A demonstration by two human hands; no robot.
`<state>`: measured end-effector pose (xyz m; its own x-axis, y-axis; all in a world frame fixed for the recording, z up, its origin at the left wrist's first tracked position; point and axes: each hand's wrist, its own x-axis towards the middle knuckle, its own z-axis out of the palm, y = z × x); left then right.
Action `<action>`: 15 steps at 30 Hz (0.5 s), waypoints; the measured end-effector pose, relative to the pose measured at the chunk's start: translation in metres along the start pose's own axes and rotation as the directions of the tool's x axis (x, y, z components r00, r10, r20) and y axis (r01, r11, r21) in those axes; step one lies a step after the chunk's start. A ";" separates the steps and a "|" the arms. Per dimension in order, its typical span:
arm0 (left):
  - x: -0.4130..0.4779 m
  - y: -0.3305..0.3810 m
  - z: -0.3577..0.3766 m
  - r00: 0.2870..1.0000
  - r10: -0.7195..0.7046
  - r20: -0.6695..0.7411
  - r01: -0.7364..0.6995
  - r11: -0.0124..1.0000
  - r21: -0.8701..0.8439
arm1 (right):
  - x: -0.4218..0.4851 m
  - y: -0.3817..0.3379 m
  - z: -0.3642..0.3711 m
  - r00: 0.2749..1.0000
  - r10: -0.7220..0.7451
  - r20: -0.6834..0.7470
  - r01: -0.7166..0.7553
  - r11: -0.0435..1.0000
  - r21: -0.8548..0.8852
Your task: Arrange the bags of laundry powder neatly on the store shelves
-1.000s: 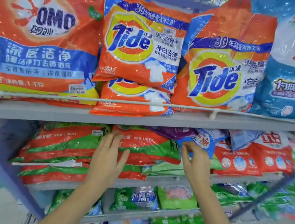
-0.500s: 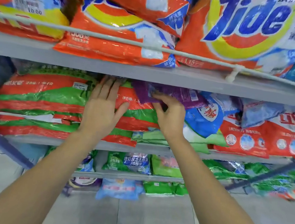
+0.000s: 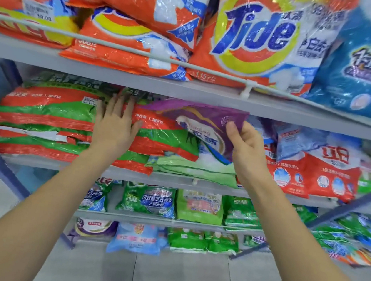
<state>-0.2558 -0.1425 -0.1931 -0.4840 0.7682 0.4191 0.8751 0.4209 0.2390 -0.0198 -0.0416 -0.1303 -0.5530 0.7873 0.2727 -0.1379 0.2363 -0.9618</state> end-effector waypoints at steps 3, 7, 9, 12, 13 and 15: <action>-0.019 0.034 -0.001 0.996 0.084 -0.003 -0.083 0.992 -0.090 | -0.007 -0.020 -0.015 0.997 0.001 -0.075 0.008 0.993 0.118; -0.053 0.096 -0.009 0.970 0.075 0.233 0.100 0.746 -0.658 | -0.017 -0.048 -0.037 0.985 0.002 -0.174 0.047 0.959 0.280; -0.059 0.120 -0.010 0.937 0.108 0.332 0.238 0.500 -0.833 | -0.028 -0.060 -0.050 0.979 0.041 -0.198 0.034 0.932 0.361; -0.061 0.152 -0.008 0.861 0.240 0.448 0.386 0.266 -0.883 | -0.049 -0.074 -0.074 0.975 0.103 -0.197 -0.011 0.909 0.417; -0.060 0.163 -0.006 0.840 0.286 0.461 0.400 0.247 -0.882 | -0.055 -0.078 -0.083 0.969 0.120 -0.214 -0.021 0.910 0.413; -0.060 0.183 -0.004 0.803 0.378 0.461 0.391 0.251 -0.886 | -0.069 -0.087 -0.102 0.949 0.137 -0.283 -0.020 0.924 0.382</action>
<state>-0.0668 -0.1137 -0.1710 -0.0539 0.9983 0.0228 0.0239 -0.0216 0.9995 0.1145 -0.0588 -0.0630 -0.3109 0.9411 0.1331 -0.4302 -0.0145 -0.9026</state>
